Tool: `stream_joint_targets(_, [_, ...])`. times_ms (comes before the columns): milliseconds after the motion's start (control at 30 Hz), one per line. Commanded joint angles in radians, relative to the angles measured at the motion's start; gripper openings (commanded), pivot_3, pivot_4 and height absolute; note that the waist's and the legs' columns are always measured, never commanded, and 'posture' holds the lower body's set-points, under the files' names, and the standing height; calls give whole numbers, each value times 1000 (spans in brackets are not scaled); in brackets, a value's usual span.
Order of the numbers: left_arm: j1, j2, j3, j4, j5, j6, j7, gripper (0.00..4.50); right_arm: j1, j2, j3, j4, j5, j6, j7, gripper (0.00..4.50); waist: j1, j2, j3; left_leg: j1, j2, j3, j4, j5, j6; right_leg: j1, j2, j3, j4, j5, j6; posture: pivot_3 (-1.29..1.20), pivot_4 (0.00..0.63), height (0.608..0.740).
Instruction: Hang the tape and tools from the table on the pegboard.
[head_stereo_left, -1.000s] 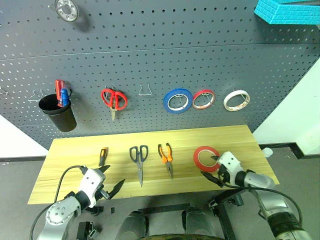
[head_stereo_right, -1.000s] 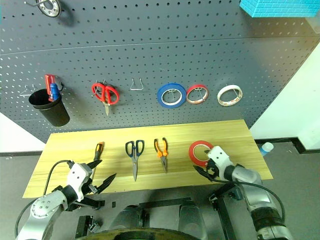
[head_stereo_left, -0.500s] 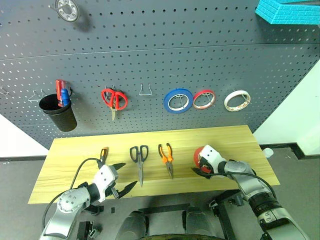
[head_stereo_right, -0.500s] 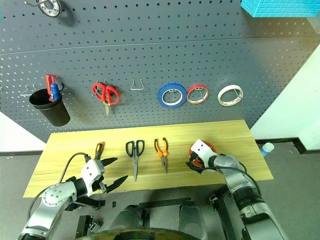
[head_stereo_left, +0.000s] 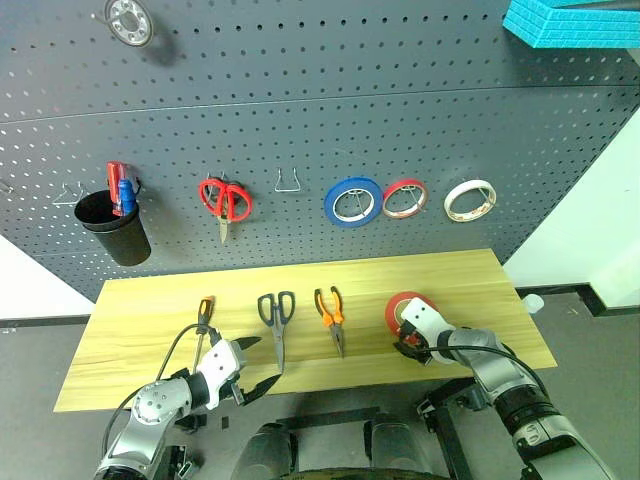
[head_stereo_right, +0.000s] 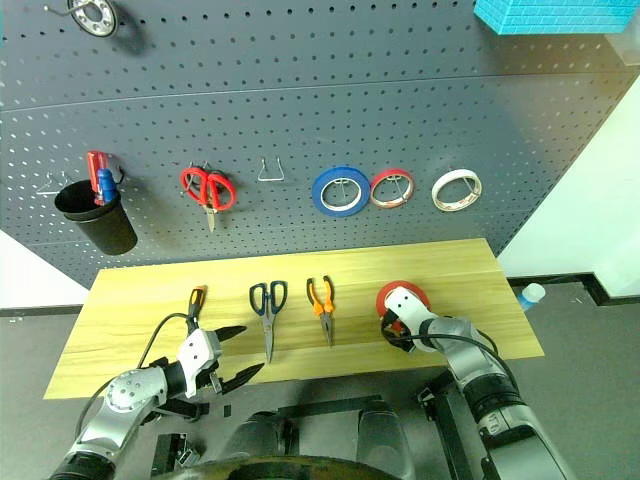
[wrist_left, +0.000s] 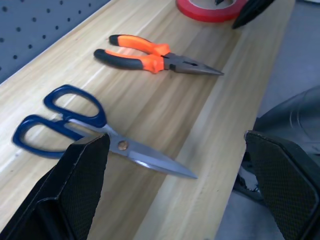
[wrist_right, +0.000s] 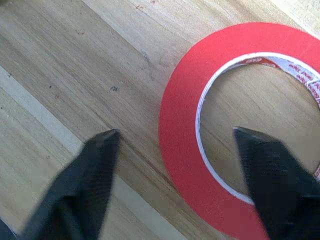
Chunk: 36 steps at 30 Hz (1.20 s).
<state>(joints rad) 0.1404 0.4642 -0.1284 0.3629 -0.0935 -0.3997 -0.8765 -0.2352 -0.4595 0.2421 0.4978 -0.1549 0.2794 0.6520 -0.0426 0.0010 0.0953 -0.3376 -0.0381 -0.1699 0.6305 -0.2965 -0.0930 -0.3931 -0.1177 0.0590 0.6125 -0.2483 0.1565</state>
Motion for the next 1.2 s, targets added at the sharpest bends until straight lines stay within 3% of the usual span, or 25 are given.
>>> stream_joint_targets(33, [-14, -3, -1, 50, 6, -72, -7, 4492, 1, -2, 5, -10, -11, 15, -5, 2195, -3, 1, -1, 0, 0, 0, 0, 0, 0, 0, 0, 0, 0, 0, 0, -80, 45, 738])
stream_joint_targets(167, [-22, -9, -5, 132, 5, -141, -19, 4492, 5, -1, 7, -14, -6, 21, 0, 844, -3, 0, -3, 1, 0, 0, 0, 0, 0, 1, 0, 0, 0, 0, 0, -79, 43, 738])
stream_joint_targets(200, [-26, -10, -5, 153, 5, -158, -23, 4492, 6, -1, 6, -17, -5, 23, 0, 683, -3, 0, -4, 1, 0, 0, 0, 0, 0, 1, 0, 0, 0, 0, 0, -79, 43, 738])
stream_joint_targets(467, [-50, -24, 20, 215, -50, -250, -60, 4492, 65, -34, -33, -144, 14, 5, -18, 680, 0, 1, -5, 1, 0, 0, 0, 0, 0, 1, 0, 0, 0, 0, 0, -72, 47, 738])
stream_joint_targets(633, [-65, -43, 64, 98, -182, -255, -103, 4492, 193, -127, -37, -335, -83, -289, -147, 680, 0, 2, -5, -1, 0, 0, 0, 0, 0, 0, 0, 0, 0, 0, 1, -77, 51, 738])
stream_joint_targets(933, [-86, -74, 47, -111, -285, -107, -138, 4492, 226, -207, -83, -364, -318, -662, -517, 680, -3, 2, -5, 0, 0, 0, 1, 0, 0, 1, 0, 0, 0, -1, 1, -112, 50, 738])
stream_joint_targets(1200, [-213, -104, 29, -334, -307, 156, -41, 4492, 104, -200, -103, -415, -353, -734, -557, 680, -5, 1, -5, 1, 0, 0, 2, 0, 0, 3, 0, 0, 0, -2, -4, -120, 37, 738])
